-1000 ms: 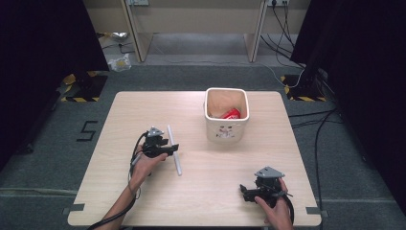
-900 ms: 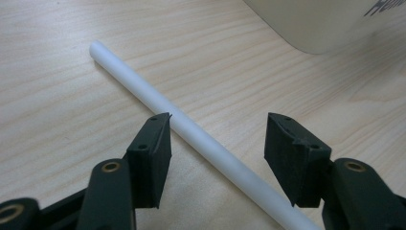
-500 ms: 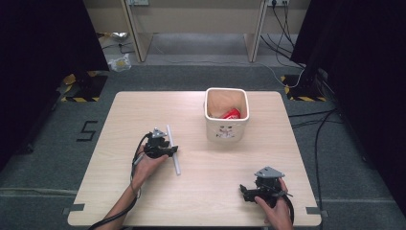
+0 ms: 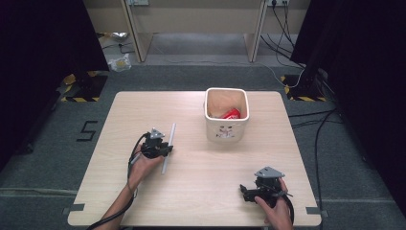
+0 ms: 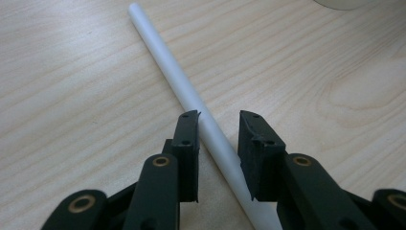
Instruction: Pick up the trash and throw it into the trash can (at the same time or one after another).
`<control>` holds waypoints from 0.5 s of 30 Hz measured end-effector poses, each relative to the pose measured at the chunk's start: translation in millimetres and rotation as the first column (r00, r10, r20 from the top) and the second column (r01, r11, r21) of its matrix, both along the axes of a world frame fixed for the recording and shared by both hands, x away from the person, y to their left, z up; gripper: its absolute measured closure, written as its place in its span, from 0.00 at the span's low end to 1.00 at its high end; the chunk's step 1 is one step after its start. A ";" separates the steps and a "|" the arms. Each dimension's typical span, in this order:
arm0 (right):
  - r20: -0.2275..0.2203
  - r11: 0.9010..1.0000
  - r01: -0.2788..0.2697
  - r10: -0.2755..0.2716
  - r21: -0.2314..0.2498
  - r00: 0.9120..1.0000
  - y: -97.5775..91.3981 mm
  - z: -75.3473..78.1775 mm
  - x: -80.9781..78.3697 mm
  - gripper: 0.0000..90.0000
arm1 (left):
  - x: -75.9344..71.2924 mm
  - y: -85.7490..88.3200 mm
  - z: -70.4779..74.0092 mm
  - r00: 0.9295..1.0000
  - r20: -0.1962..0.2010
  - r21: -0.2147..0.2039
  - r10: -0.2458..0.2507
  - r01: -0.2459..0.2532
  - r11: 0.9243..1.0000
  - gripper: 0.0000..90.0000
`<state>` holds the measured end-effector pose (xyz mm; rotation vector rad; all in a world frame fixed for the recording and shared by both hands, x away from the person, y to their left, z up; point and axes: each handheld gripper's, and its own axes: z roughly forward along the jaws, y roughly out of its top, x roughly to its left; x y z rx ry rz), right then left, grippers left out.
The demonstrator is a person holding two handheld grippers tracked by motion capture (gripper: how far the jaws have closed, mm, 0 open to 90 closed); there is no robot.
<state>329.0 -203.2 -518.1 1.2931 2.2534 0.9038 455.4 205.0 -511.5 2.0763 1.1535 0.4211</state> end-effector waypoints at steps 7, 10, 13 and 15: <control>0.001 1.000 0.001 -0.001 0.001 1.000 0.1 -0.1 0.0 0.01 | -1.1 -3.5 -0.4 1.000 0.021 0.021 0.001 -0.001 1.000 0.82; 0.000 1.000 0.000 0.000 0.000 1.000 0.0 0.0 0.0 0.01 | -1.3 -2.4 -1.1 1.000 0.024 0.014 -0.003 0.003 1.000 0.87; 0.000 1.000 0.000 0.000 0.000 1.000 0.0 0.0 0.0 0.01 | -1.5 -2.2 -1.3 1.000 0.025 0.010 -0.002 0.002 1.000 0.88; 0.001 1.000 0.000 0.000 0.001 1.000 0.0 -0.1 0.0 0.01 | -1.0 -1.8 -0.9 1.000 0.019 0.005 -0.002 0.002 1.000 0.88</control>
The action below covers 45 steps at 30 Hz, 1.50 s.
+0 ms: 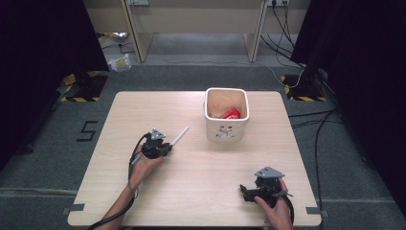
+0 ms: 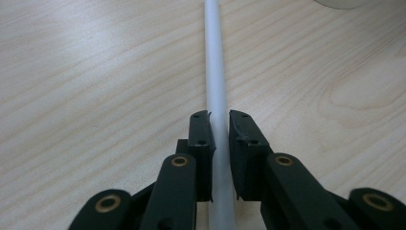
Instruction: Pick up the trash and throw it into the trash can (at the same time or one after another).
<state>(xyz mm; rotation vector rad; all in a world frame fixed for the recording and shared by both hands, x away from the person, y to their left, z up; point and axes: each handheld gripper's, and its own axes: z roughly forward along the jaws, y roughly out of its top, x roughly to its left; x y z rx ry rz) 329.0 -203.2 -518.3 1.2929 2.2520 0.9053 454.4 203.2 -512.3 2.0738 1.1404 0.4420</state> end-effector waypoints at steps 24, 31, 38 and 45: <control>0.000 1.000 0.000 0.000 0.000 1.000 0.0 0.0 0.0 0.01 | 5.0 11.5 42.5 0.998 0.051 -0.065 -0.037 0.040 0.997 0.89; 0.000 1.000 0.000 0.000 0.000 1.000 0.0 0.0 0.0 0.01 | 7.7 12.5 64.4 0.996 0.073 -0.085 -0.057 0.063 0.994 0.89; 0.000 1.000 0.000 0.000 0.000 1.000 0.0 0.0 0.0 0.01 | 9.7 12.0 79.8 0.994 0.093 -0.086 -0.065 0.073 0.994 0.89; 0.000 1.000 0.000 0.000 0.001 1.000 0.0 0.0 0.1 0.01 | 12.3 10.3 94.9 0.991 0.112 -0.074 -0.073 0.081 0.994 0.89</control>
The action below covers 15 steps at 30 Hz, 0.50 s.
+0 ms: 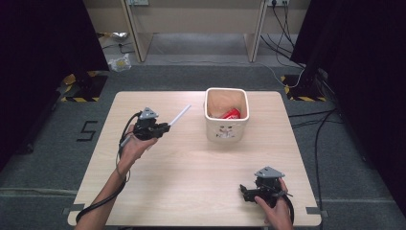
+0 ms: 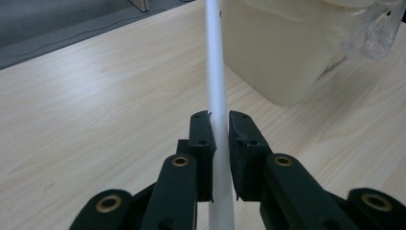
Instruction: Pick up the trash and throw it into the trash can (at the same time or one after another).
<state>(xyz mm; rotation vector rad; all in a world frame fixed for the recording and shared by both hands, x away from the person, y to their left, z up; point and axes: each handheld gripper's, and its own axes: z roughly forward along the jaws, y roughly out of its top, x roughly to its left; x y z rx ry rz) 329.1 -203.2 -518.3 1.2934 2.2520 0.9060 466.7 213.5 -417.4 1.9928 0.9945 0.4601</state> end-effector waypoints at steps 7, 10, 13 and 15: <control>0.001 1.000 -0.001 0.001 0.000 1.000 -0.1 0.0 0.1 0.01 | 2.2 -4.2 18.4 1.000 0.025 0.004 -0.013 0.013 1.000 0.89; 0.002 1.000 -0.001 0.001 0.000 1.000 -0.1 -0.1 0.1 0.01 | 3.1 -8.1 27.7 0.999 0.035 0.003 -0.023 0.023 1.000 0.89; 0.001 1.000 -0.001 0.001 -0.001 1.000 -0.1 0.0 0.0 0.01 | 3.4 -11.1 33.9 0.999 0.044 0.004 -0.031 0.031 1.000 0.89; 0.002 1.000 -0.001 0.001 0.000 1.000 -0.1 -0.1 0.1 0.01 | 3.5 -16.4 41.8 0.998 0.055 0.008 -0.041 0.041 0.999 0.89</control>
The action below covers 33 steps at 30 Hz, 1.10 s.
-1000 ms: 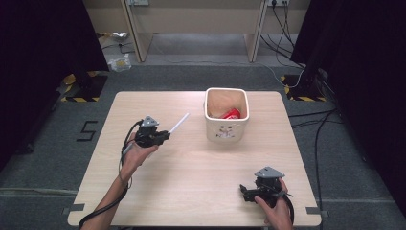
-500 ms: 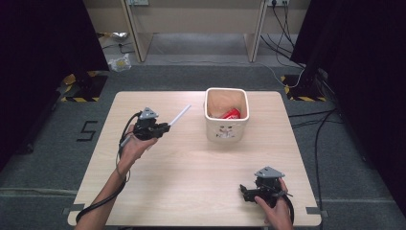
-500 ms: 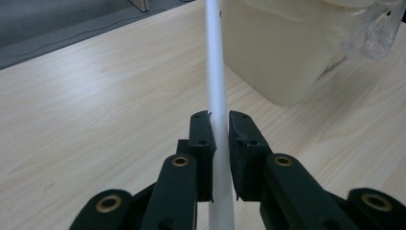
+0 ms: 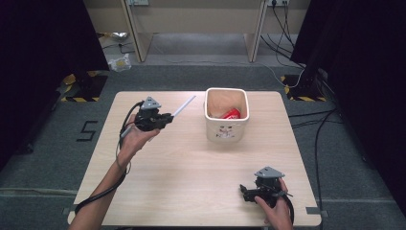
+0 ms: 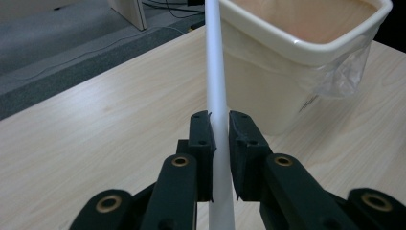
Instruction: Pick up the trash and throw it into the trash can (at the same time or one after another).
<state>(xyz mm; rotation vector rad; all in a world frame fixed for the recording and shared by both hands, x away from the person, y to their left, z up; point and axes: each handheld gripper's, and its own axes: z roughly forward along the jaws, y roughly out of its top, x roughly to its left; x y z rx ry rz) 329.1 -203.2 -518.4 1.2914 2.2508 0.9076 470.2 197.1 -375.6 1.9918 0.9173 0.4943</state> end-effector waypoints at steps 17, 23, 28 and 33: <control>0.000 1.000 0.000 0.000 0.001 1.000 0.0 0.0 0.0 0.01 | 6.9 -46.0 23.9 0.996 -0.006 0.033 -0.094 0.094 0.995 0.89; 0.000 1.000 0.000 0.000 0.002 1.000 0.1 0.0 0.0 0.01 | 10.0 -58.5 25.9 0.994 -0.011 0.042 -0.113 0.113 0.993 0.89; -0.001 1.000 0.000 0.000 0.002 1.000 0.1 0.1 -0.1 0.01 | 15.2 -70.0 26.9 0.992 -0.024 0.041 -0.126 0.127 0.991 0.89; 0.000 1.000 0.000 0.000 0.002 1.000 0.1 0.1 -0.1 0.01 | 19.7 -83.4 28.3 0.990 -0.032 0.050 -0.138 0.139 0.989 0.89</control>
